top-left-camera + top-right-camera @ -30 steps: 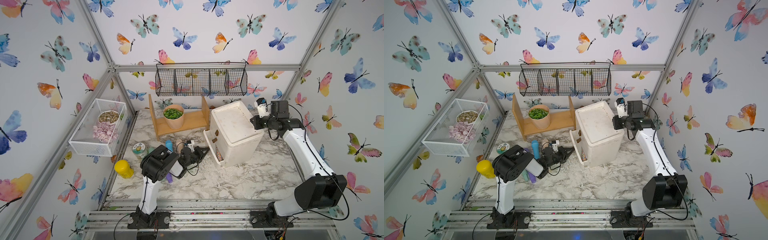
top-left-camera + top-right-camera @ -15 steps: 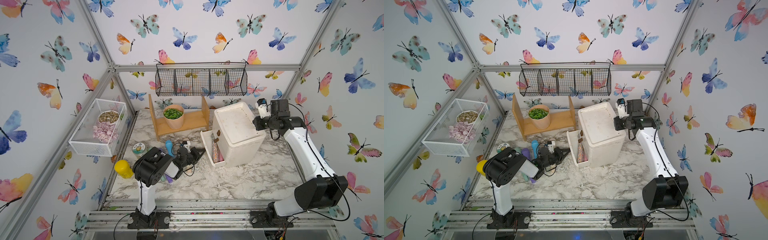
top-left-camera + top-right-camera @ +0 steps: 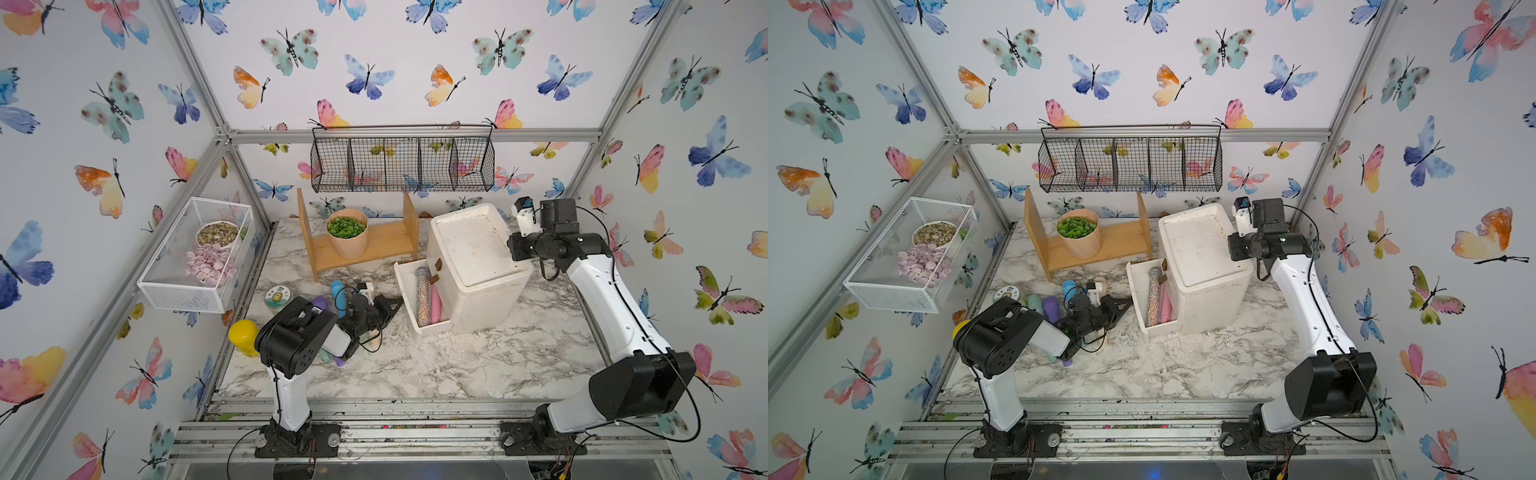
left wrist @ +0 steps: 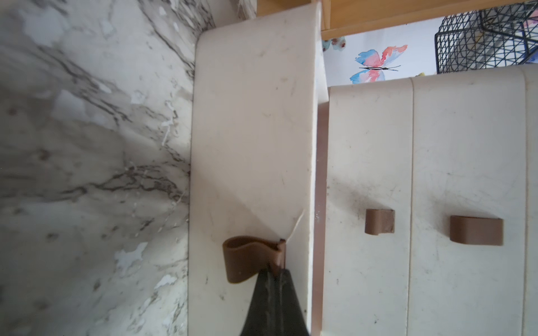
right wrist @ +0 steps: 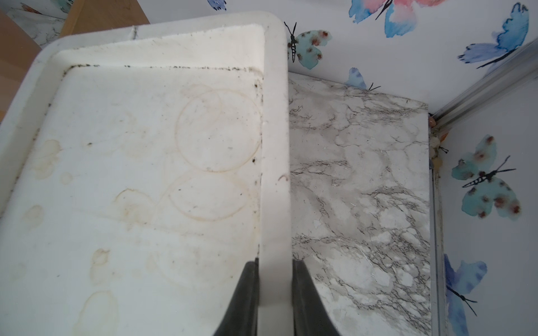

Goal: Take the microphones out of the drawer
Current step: Open the drawer in the storage box.

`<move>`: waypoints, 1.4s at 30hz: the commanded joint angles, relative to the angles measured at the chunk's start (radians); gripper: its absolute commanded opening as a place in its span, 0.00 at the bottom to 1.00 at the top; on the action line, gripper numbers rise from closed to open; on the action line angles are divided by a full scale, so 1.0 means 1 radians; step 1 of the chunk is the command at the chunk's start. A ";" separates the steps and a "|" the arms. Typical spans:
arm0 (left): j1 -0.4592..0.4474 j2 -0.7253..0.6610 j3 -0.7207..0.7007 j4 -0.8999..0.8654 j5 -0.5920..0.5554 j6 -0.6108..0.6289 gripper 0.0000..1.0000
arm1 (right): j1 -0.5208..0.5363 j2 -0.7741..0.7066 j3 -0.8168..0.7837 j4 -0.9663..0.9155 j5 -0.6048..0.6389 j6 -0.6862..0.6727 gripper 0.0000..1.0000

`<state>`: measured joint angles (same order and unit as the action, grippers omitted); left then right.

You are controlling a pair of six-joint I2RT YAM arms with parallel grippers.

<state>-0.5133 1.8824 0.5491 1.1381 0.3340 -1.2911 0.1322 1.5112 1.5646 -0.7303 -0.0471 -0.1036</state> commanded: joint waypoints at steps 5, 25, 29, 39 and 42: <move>0.014 -0.061 -0.014 -0.094 -0.022 0.046 0.00 | -0.023 -0.022 0.031 0.043 0.175 -0.004 0.03; 0.012 -0.270 0.115 -0.589 -0.105 0.290 0.47 | -0.023 -0.032 -0.007 0.069 0.005 0.022 0.04; 0.012 -0.325 0.219 -0.823 -0.148 0.426 0.48 | -0.023 -0.033 -0.019 0.072 -0.019 0.028 0.04; -0.096 -0.212 0.637 -1.304 -0.273 0.759 0.50 | -0.023 -0.071 -0.057 0.089 -0.057 0.031 0.04; -0.141 -0.133 0.742 -1.380 -0.307 0.791 0.51 | -0.023 -0.074 -0.060 0.092 -0.067 0.033 0.04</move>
<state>-0.6167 1.6791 1.2243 -0.0608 0.1032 -0.6064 0.1173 1.4807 1.5097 -0.6731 -0.1009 -0.0902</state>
